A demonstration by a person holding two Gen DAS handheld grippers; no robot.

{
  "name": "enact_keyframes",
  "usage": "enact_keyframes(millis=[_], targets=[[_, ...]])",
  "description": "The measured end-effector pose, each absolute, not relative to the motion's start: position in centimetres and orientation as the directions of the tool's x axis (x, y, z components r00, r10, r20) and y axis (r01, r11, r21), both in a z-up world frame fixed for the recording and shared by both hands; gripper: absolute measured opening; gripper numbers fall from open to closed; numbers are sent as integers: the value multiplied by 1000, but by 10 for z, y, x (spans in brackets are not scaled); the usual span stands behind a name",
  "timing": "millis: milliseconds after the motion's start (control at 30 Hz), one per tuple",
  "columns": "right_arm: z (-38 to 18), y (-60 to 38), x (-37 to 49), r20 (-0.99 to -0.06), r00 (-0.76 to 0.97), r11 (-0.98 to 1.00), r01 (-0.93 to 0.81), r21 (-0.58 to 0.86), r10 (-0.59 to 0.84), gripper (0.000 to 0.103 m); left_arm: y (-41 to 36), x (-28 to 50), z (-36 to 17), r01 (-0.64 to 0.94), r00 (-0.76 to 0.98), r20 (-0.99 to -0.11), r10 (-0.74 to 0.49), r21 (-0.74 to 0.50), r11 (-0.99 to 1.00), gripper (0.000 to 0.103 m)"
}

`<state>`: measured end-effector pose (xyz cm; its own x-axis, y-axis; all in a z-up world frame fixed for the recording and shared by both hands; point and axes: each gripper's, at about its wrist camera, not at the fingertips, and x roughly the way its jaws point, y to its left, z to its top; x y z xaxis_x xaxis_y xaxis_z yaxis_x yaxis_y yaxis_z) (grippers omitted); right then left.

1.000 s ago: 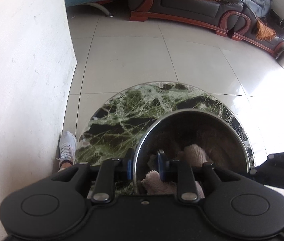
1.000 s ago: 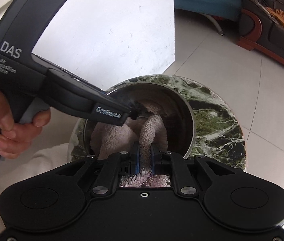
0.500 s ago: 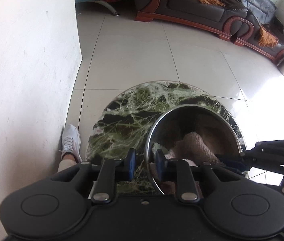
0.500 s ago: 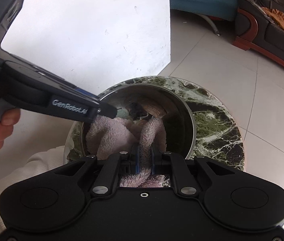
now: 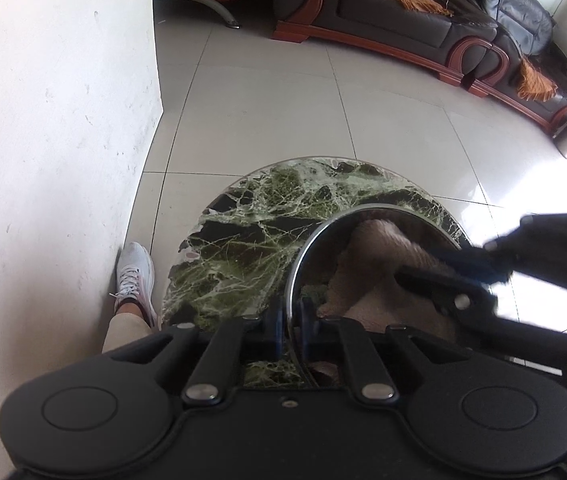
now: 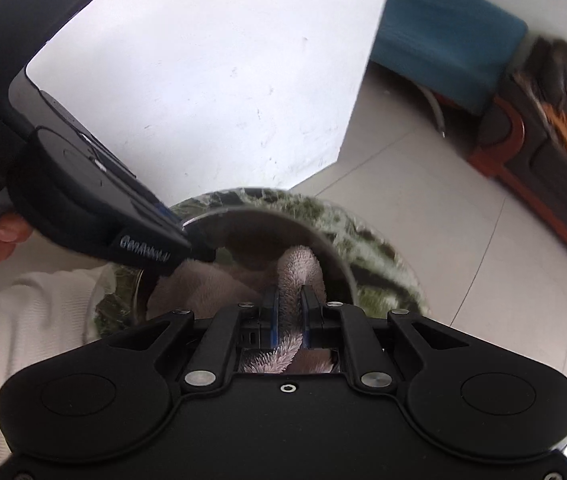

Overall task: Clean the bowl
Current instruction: 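Lower the bowl flat with the left gripper while the right rubs the towel, then wipe the towel around the bowl wall with the right gripper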

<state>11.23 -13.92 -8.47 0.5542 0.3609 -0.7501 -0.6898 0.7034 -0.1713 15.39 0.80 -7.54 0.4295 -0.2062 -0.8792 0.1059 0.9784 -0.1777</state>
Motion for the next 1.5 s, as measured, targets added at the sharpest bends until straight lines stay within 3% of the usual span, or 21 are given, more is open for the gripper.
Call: enact_keyframes(millis=[267, 567, 900, 1033, 1233, 1500], targets=[[-101, -147, 119, -784, 544, 700, -683, -207, 299, 10, 5, 152, -77, 104, 433, -880, -197, -168, 980, 9], [-100, -148, 106, -806, 447, 718, -694, -40, 387, 10, 3, 152, -77, 112, 432, -881, -193, -160, 981, 9], [-103, -141, 128, -789, 530, 691, -695, -196, 310, 10, 5, 152, -79, 120, 423, -884, -199, -163, 979, 9], [-109, -144, 123, -812, 504, 679, -708, -194, 294, 10, 5, 153, -80, 119, 423, -884, -200, -165, 979, 10], [-101, -146, 111, -832, 419, 674, -735, -75, 364, 10, 2, 154, -81, 129, 421, -885, -198, -158, 979, 10], [-104, -129, 130, -806, 470, 654, -743, -142, 359, 10, 2, 155, -82, 139, 410, -889, -203, -159, 977, 11]])
